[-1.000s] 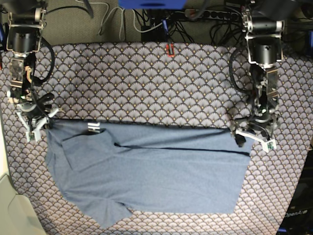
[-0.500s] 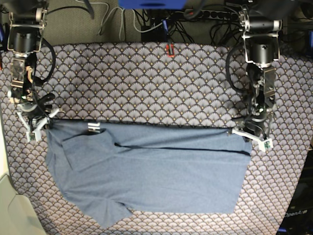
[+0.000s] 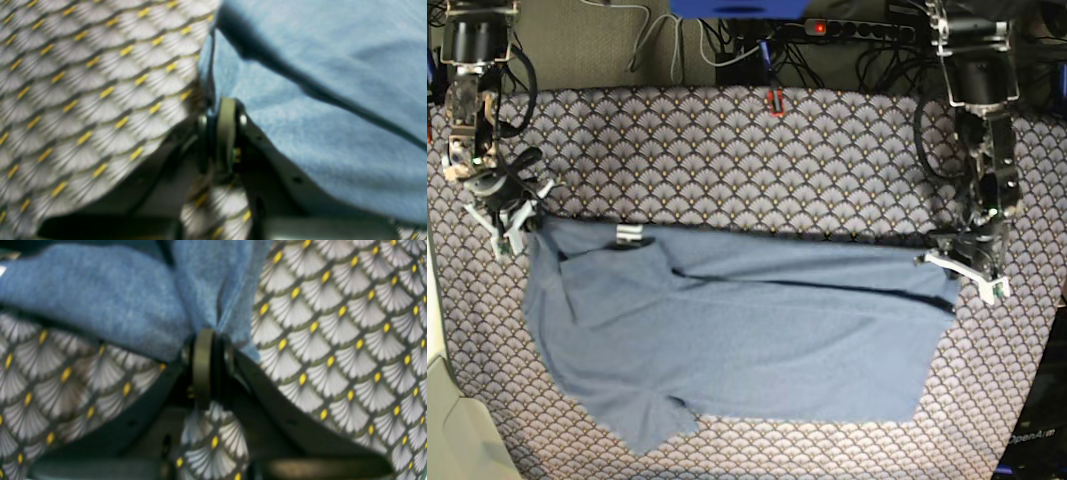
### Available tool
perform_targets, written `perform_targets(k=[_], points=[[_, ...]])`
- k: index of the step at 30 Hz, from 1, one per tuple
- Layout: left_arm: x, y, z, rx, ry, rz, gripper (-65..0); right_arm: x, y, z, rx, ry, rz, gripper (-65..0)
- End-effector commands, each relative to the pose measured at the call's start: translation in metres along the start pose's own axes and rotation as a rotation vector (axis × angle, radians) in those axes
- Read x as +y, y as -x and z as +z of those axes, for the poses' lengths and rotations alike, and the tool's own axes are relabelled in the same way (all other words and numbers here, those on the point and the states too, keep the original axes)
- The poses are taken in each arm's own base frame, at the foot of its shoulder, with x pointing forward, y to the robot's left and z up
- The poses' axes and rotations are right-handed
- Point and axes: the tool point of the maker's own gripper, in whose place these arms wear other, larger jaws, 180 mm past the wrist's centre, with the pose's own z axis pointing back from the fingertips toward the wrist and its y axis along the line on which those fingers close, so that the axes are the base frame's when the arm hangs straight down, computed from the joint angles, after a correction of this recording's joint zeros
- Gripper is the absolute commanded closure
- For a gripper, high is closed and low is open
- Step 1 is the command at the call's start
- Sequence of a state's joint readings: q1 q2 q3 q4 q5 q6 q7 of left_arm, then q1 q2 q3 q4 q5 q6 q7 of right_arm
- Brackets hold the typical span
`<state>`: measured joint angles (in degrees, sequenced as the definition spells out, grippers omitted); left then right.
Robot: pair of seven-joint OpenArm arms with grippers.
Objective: Fold the T-shirt properly
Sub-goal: 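Drag the shirt with both grippers toward the robot, then release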
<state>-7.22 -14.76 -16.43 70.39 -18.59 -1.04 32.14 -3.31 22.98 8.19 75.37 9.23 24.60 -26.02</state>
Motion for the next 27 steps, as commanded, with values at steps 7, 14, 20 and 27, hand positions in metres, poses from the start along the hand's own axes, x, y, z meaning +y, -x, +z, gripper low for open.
perform_targets(k=[7,14,20,27], points=[[0.019,-0.021,0.034,-0.049,-0.036,-0.011,-0.6,0.002,0.019,0.025,0.027,0.003,0.038,0.0],[0.024,0.009,0.064,-0.014,-0.041,-0.068,-0.6,0.009,0.038,0.059,0.036,0.010,0.077,0.0],[0.031,0.041,0.082,0.032,-0.048,-0.096,-0.6,0.019,0.055,0.072,0.064,-0.007,0.085,0.0],[0.067,0.060,0.099,0.067,-0.130,-0.066,-0.6,0.024,0.076,0.079,0.110,-0.022,0.086,0.0]])
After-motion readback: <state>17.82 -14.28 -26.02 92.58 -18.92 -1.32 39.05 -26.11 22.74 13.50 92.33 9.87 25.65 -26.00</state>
